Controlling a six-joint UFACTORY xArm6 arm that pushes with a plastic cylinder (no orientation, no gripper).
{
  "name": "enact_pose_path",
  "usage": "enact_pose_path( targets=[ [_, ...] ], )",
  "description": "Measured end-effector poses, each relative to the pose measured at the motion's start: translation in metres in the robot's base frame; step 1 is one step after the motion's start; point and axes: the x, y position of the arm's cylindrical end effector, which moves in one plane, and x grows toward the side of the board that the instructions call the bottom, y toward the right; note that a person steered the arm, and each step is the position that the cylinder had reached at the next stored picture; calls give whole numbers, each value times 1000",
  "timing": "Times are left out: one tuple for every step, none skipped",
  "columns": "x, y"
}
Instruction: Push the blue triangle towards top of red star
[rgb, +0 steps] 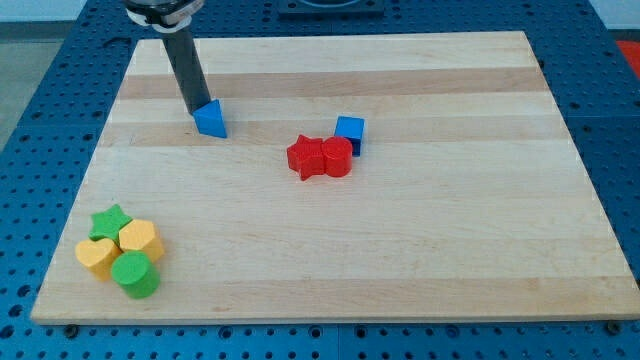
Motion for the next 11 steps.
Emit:
enact_pose_path(
  targets=[
    [-3, -39],
    [13, -44],
    [35, -4],
    [40, 44],
    [40, 27],
    [38, -1],
    [38, 0],
    [31, 1],
    [20, 4],
    [19, 35],
    [34, 65]
  ],
)
